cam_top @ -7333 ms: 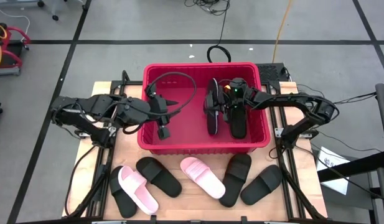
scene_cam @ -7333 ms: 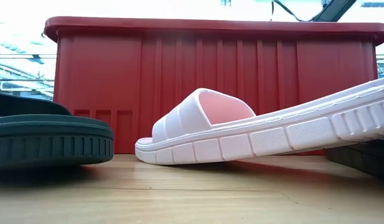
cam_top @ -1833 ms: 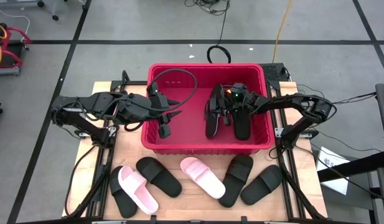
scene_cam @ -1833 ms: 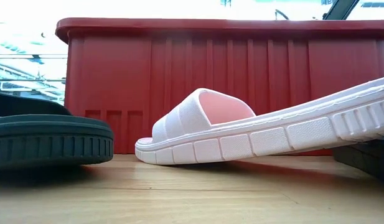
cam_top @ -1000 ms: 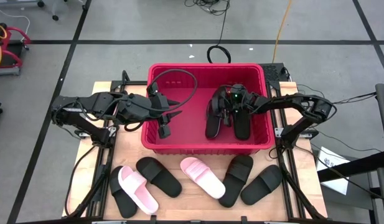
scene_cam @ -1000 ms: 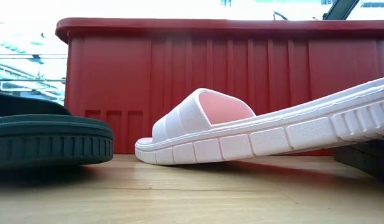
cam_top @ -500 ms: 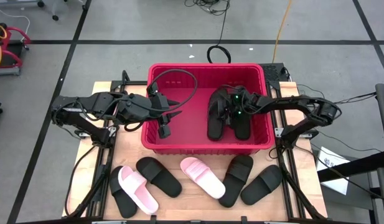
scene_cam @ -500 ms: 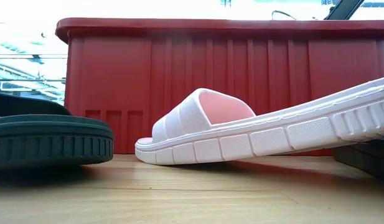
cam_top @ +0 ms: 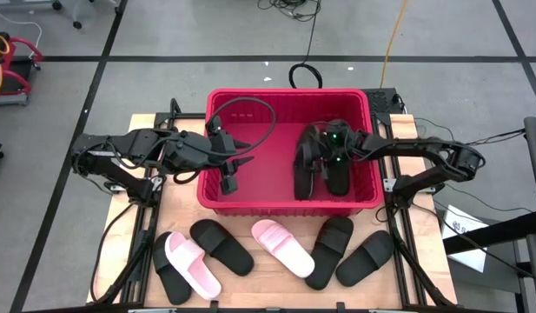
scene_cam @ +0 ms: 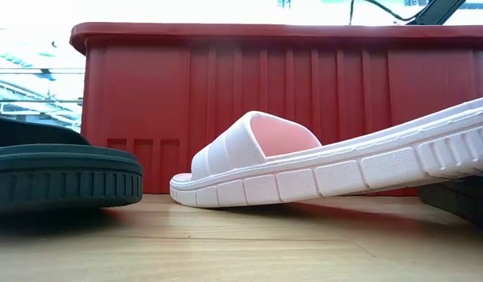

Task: Pick and place slides into bin
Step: Put the black slipper into the red bin

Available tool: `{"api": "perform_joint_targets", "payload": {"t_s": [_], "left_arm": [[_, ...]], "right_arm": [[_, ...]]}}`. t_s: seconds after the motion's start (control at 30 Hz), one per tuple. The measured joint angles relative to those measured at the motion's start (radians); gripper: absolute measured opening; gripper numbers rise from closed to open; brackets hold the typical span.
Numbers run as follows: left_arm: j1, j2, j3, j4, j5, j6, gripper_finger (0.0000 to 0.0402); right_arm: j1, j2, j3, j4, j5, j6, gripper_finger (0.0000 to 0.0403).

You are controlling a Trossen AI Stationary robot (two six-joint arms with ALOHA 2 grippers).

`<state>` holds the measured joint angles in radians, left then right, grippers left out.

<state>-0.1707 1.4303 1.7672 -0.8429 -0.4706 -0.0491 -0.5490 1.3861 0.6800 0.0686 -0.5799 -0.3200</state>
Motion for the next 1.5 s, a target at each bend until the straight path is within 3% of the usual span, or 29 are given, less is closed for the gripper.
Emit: {"api": "perform_joint_targets", "payload": {"t_s": [0.17,0.3,0.53,0.7,0.93,1.23,1.5], "left_arm": [[0.0,0.0,0.0,0.0,0.001,-0.001,0.0141],[0.0,0.0,0.0,0.0,0.002,-0.004,0.0141],[0.0,0.0,0.0,0.001,0.003,-0.012,0.0141],[0.0,0.0,0.0,0.0,0.003,-0.012,0.0141],[0.002,0.0,0.0,-0.036,0.002,-0.012,0.0141],[0.024,0.0,0.0,-0.036,0.002,-0.017,0.0141],[0.104,0.041,0.0,-0.069,0.034,-0.06,0.0141]], "right_arm": [[0.019,0.012,0.001,0.109,0.009,-0.048,0.0149],[0.004,0.052,0.002,0.063,0.083,-0.062,0.015],[-0.013,0.117,0.001,0.03,0.097,-0.042,0.0149],[-0.013,0.112,0.001,0.006,0.224,0.004,0.0151],[-0.014,0.112,0.001,-0.038,0.311,0.055,0.0151],[-0.014,0.112,0.001,-0.044,0.371,0.141,0.0151],[-0.012,0.112,0.001,-0.043,0.348,0.16,0.0151]]}}
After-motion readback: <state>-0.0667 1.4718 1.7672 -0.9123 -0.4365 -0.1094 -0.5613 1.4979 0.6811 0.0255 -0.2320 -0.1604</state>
